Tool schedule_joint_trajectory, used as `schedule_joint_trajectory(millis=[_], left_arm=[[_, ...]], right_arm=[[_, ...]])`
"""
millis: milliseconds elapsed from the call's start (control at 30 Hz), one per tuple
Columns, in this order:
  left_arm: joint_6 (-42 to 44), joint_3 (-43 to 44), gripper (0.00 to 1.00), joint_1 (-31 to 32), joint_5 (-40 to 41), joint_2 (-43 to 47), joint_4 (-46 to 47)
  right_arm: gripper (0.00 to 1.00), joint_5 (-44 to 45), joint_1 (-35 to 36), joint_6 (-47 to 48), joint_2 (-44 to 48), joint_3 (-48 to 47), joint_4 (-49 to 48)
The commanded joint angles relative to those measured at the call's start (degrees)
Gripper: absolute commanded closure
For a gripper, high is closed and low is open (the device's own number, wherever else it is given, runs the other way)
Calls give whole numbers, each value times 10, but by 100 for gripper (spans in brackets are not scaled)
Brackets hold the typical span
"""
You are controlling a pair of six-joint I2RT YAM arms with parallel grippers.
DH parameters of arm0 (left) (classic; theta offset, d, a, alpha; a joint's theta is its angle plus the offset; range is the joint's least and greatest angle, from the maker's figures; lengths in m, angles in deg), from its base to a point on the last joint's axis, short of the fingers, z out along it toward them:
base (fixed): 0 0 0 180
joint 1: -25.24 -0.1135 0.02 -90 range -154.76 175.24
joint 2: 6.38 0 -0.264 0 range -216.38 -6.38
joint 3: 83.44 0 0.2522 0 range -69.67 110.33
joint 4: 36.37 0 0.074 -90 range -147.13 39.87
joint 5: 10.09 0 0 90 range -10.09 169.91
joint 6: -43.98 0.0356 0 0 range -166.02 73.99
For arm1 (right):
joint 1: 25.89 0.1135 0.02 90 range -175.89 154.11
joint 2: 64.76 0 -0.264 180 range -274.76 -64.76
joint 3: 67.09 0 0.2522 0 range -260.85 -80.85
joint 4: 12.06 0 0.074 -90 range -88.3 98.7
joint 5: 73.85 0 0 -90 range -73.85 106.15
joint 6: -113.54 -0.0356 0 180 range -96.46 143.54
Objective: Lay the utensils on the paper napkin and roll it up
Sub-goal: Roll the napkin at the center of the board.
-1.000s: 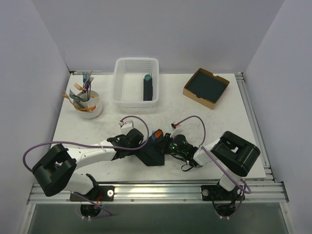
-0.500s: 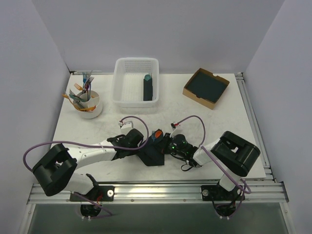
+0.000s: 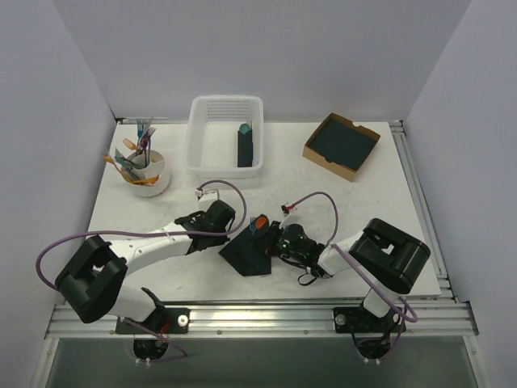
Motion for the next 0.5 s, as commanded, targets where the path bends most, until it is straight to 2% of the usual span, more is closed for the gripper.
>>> schedule_joint_trajectory(millis=[0, 67, 100, 167, 200, 233, 333, 467], left_arm=[[33, 37, 98, -7, -6, 7, 1], [42, 43, 97, -12, -20, 3, -14], [43, 42, 83, -14, -27, 4, -16], [35, 27, 71, -18, -48, 16, -19], [29, 19, 52, -17, -53, 22, -18], [18, 2, 47, -19, -64, 29, -17], [3, -22, 39, -21, -78, 54, -24], [8, -26, 42, -20, -104, 56, -39]], right_arm=[[100, 45, 11, -8, 18, -17, 48], [100, 49, 12, -7, 21, -21, 51], [100, 49, 12, -7, 23, -22, 57], [100, 49, 12, -8, 22, -23, 58], [100, 50, 12, -8, 22, -23, 57], [100, 49, 12, -9, 20, -23, 56], [100, 47, 12, -11, 15, -22, 52], [100, 46, 12, -12, 10, -21, 46]])
